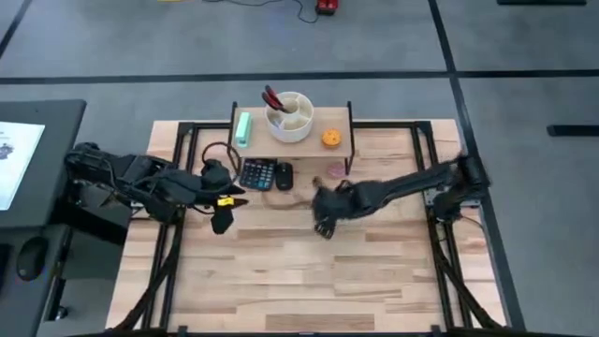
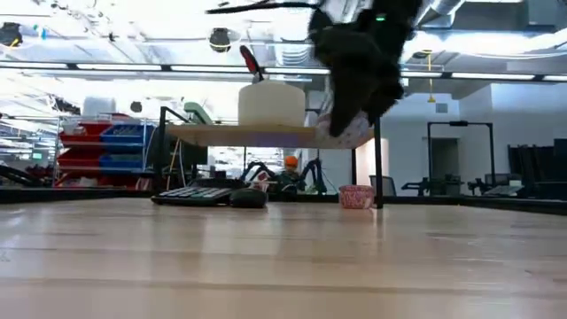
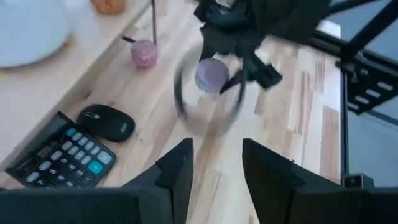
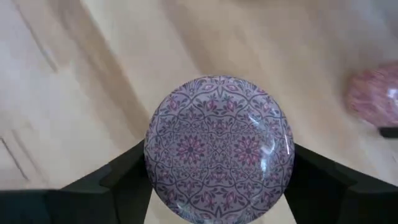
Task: Stock shelves
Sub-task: Put the pink scented candle under the shelf
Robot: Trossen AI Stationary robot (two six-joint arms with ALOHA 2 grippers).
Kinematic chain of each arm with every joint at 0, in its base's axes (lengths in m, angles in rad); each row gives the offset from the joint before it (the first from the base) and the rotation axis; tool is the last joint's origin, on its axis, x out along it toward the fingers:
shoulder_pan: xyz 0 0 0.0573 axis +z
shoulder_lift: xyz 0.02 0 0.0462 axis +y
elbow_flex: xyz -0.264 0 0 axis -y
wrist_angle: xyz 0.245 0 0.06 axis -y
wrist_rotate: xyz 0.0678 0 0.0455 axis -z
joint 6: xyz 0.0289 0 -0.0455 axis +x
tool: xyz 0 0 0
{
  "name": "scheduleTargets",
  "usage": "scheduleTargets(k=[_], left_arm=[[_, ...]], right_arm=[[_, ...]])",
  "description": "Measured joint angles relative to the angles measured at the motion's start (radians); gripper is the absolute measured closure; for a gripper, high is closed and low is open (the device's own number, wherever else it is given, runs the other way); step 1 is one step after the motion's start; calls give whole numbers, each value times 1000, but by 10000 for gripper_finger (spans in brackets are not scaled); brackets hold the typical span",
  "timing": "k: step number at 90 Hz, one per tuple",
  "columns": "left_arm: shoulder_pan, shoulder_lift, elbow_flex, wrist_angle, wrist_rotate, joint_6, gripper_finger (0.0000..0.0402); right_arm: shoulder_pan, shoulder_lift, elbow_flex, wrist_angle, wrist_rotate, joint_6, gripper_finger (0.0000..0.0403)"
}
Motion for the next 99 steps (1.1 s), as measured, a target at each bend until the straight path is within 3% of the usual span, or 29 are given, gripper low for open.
scheduleTargets(k=[18, 36, 53, 69, 99], left_arm=[[0, -41, 0, 0, -90, 4, 286], [0, -63, 0, 4, -129, -11, 286], [5, -67, 0, 5, -152, -23, 286], [16, -66, 0, 5, -157, -57, 286], [19, -66, 0, 6, -158, -72, 286]], right_arm=[[-110, -77, -207, 232, 54, 161, 129], [-185, 54, -215, 483, 97, 201, 129], [-231, 165, -180, 493, 129, 253, 129], [-244, 192, -164, 508, 151, 257, 128], [-244, 195, -165, 557, 213, 257, 42]])
